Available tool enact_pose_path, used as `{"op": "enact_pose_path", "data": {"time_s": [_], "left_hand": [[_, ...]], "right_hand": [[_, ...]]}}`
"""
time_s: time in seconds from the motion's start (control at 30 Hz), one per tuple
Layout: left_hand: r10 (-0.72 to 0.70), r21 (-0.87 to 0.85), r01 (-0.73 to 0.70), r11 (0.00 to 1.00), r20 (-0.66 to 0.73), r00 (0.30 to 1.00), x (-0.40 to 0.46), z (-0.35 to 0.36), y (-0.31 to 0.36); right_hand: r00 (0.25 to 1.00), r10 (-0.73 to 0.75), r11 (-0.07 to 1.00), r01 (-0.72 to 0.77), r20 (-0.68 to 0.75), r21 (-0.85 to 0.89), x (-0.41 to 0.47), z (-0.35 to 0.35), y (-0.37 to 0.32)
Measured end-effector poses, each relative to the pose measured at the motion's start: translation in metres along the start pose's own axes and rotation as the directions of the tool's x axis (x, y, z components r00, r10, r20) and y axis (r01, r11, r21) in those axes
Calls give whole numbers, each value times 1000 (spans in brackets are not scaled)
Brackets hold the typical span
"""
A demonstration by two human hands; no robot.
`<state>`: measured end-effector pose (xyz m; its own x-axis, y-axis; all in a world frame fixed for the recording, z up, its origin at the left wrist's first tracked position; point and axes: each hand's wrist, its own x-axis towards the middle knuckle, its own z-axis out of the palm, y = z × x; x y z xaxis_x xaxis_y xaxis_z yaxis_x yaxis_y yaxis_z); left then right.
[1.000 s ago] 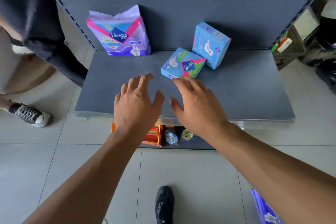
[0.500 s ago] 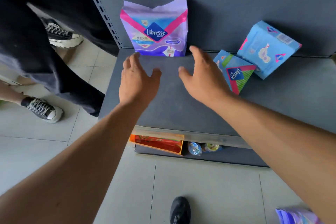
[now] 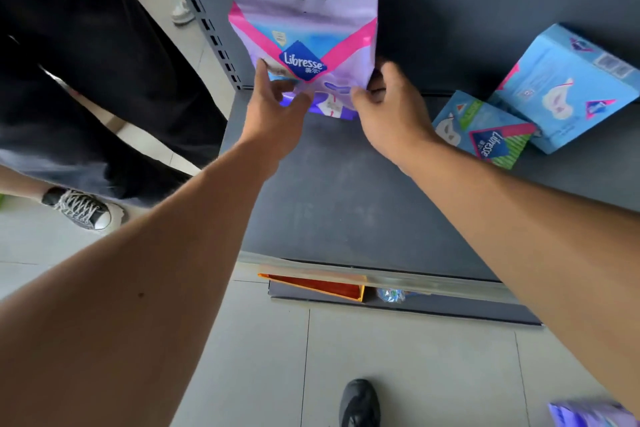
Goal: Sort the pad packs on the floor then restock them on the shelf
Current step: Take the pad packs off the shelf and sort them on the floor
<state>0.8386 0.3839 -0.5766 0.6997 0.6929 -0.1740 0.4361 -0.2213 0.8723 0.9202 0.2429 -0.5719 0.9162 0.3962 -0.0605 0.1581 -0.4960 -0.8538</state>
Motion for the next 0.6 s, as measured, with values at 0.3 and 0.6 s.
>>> {"op": "enact_pose_path", "data": {"time_s": [0.3, 0.6], "left_hand": [[-69, -45, 68, 997, -17, 997, -5, 0, 2], [2, -280, 30, 960, 113, 994, -76, -14, 18]], "right_hand": [[999, -36, 997, 33, -38, -66, -10, -19, -10], [1000, 0, 972, -6, 27, 234, -75, -87, 20]]}}
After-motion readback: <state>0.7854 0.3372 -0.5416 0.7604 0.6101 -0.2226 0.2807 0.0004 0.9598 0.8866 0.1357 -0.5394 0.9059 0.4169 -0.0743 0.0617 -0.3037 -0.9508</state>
